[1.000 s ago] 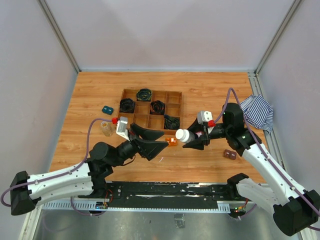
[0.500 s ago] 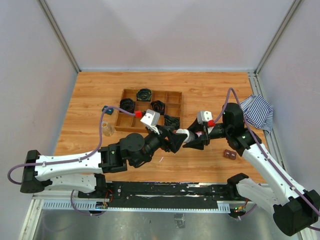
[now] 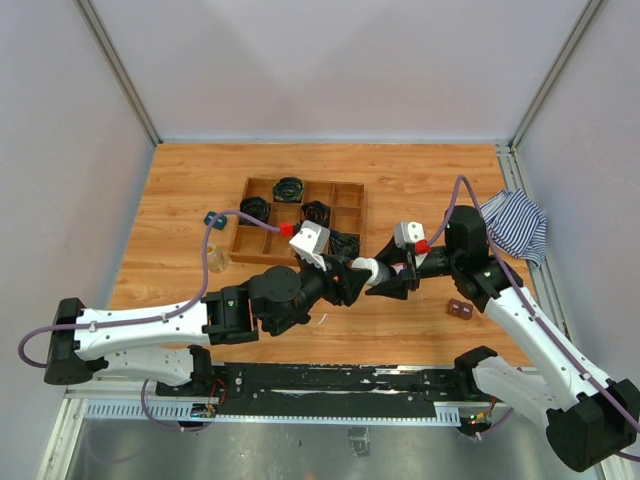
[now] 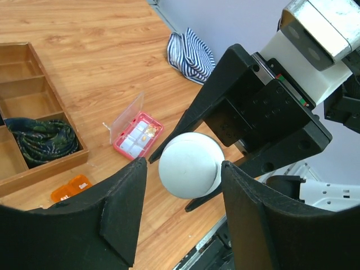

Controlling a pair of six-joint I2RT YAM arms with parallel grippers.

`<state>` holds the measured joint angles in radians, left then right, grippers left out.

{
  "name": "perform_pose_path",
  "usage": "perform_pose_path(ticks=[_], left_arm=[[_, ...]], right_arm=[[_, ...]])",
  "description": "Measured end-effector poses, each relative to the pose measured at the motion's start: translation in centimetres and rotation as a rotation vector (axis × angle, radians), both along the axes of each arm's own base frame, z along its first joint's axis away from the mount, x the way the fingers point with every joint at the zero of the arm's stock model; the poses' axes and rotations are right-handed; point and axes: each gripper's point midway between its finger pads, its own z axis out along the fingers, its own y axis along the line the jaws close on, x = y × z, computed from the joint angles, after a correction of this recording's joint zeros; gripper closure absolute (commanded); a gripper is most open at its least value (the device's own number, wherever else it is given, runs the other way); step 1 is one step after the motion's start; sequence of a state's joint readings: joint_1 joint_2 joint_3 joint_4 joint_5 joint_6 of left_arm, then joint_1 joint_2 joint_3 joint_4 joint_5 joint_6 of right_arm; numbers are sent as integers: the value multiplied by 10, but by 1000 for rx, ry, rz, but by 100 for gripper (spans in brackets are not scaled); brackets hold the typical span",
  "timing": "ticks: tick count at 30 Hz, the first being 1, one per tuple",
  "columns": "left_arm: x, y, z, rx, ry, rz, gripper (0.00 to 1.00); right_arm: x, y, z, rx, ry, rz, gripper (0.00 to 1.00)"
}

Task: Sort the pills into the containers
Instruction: Screw the lid of the pill bottle onto the pill bottle.

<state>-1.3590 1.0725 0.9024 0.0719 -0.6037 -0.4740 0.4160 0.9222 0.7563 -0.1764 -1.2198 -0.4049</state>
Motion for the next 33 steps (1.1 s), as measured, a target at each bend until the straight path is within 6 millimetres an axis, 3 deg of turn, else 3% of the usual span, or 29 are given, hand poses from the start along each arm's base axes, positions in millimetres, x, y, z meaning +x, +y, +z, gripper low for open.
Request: perform_pose_path(ticks=[4, 9, 18, 22, 33], left_arm=[[-1, -2, -1, 4, 1, -9, 58], [-4, -4, -1, 8, -3, -29, 69], [-3, -6, -2, 3, -7, -78, 71], [-5, -4, -4, -40, -24, -145, 76], [-17, -10, -5, 37, -301, -371, 77]], right_arm=[[0, 0, 0, 0, 0, 0, 99], [1, 0, -1, -3, 0, -5, 100], [1, 0, -1, -4, 2, -6, 99], [1, -1, -2, -6, 7, -6, 99], [-9, -1, -1, 3, 35, 33, 99]])
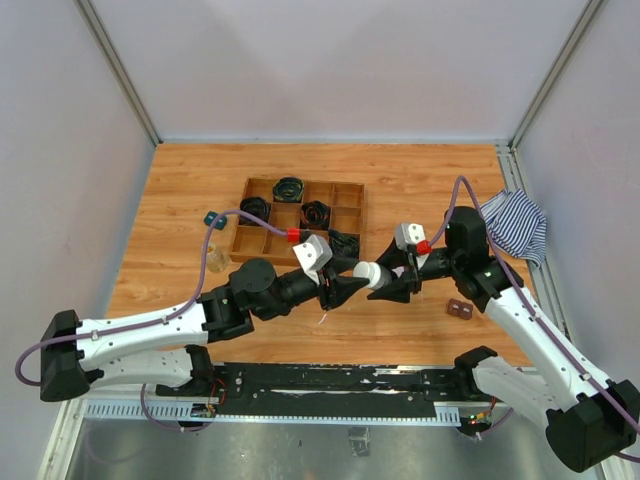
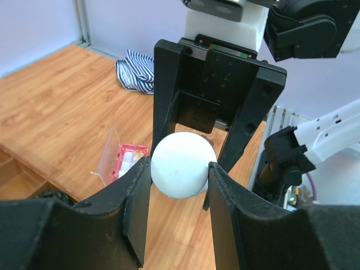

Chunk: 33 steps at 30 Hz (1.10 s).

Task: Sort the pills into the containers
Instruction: Screw the lid of the pill bottle onto the pill bottle.

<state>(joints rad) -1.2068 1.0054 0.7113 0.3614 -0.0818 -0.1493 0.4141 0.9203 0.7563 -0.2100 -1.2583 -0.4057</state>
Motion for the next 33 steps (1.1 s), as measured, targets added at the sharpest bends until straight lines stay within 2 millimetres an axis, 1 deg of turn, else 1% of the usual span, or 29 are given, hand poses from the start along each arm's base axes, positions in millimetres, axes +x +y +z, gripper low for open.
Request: perform_pose_path(ticks=[5, 8, 15, 17, 20, 22, 25, 26, 30, 33], left_arm=[[1, -7, 3, 75, -126, -64, 77], [0, -7, 3, 107, -197, -113, 76], [0, -6, 3, 159, -322, -235, 58], [1, -6, 3, 176, -336, -259, 50], [1, -7, 2, 204, -348, -294, 34], [-1, -9, -5, 231, -342, -320, 23], [-2, -10, -13, 265, -322, -338, 4], [-1, -10, -13, 268, -316, -336, 1], [1, -6, -2, 249, -317, -303, 1], [-3, 0, 16, 195, -314, -285, 1]], right_arm=[[0, -1, -1, -2, 1, 0, 99], [-1, -1, 0, 1, -3, 5, 100], [-1, 0, 0, 3, -8, 7, 99], [-1, 0, 0, 3, -8, 7, 99], [0, 0, 1, 4, -12, 5, 100], [0, 0, 1, 7, -17, 6, 99], [1, 0, 2, 9, -23, 4, 99], [2, 0, 2, 10, -26, 4, 99], [3, 1, 4, 14, -35, 4, 99], [3, 1, 4, 14, -36, 4, 99]])
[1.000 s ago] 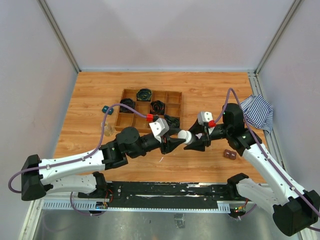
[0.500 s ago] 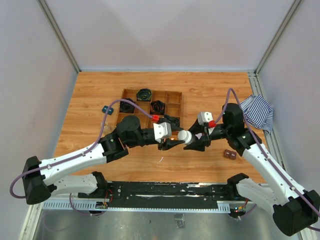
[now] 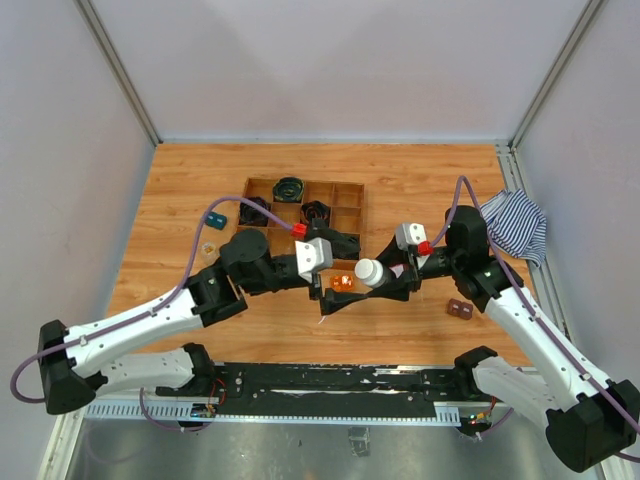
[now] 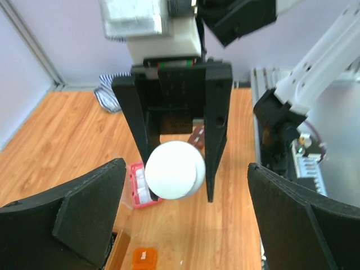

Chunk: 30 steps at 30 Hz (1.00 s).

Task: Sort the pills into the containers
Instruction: Screw the lid of the pill bottle onto the pill bottle.

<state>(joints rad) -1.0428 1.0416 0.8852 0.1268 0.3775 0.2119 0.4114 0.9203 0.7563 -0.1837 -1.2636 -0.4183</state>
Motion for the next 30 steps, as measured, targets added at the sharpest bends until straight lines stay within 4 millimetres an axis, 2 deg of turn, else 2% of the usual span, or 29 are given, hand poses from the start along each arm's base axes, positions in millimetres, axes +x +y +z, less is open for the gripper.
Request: perform_pose_path(ticks=[3, 6, 10, 14, 19, 23, 30], left_arm=[[-8, 13, 24, -104, 38, 16, 1], [-13, 31, 37, -221, 122, 66, 4], [-7, 51, 30, -353, 337, 175, 15], [13, 57, 20, -408, 523, 345, 10], [15, 42, 19, -403, 580, 490, 9], [31, 35, 12, -390, 583, 588, 10], [46, 25, -9, -338, 581, 682, 18]], right_arm=[[0, 0, 0, 0, 0, 0, 99], [0, 0, 0, 0, -1, -1, 99], [2, 0, -1, -5, 0, -9, 99], [9, 0, -6, -24, 6, -40, 99], [22, -1, -15, -58, 14, -99, 99], [26, -2, -18, -71, 12, -126, 99], [28, -2, -18, -76, 10, -137, 99]])
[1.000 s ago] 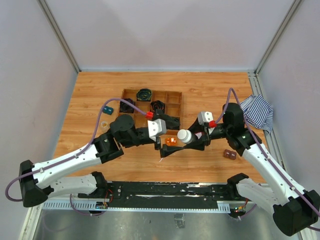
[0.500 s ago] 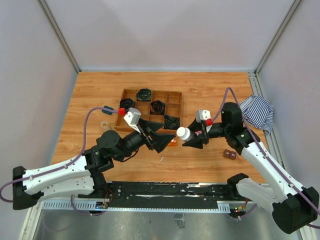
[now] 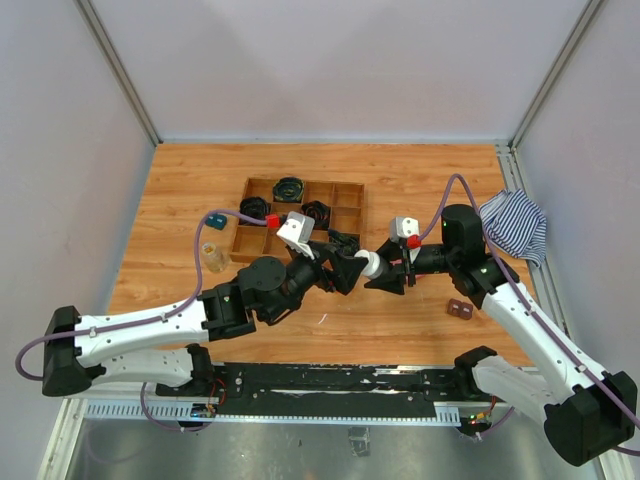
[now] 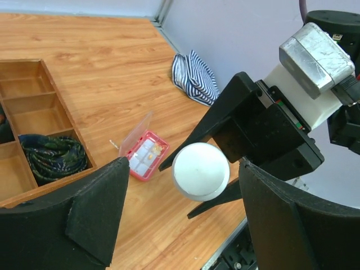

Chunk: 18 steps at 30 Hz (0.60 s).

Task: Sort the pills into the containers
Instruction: Screw the lid of the pill bottle onto the pill bottle.

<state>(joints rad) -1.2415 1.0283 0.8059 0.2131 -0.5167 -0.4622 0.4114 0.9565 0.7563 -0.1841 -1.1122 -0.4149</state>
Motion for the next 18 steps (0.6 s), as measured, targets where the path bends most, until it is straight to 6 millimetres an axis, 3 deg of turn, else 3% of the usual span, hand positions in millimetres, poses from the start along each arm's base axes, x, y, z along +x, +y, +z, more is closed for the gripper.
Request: perform_pose_path(ticks=[11, 18], left_arm=[[0, -9, 0, -12, 17, -12, 26], [0, -20, -6, -3, 32, -33, 37]], right_arm=[[1, 0, 0, -3, -1, -5, 99], [1, 0, 0, -3, -1, -6, 100]])
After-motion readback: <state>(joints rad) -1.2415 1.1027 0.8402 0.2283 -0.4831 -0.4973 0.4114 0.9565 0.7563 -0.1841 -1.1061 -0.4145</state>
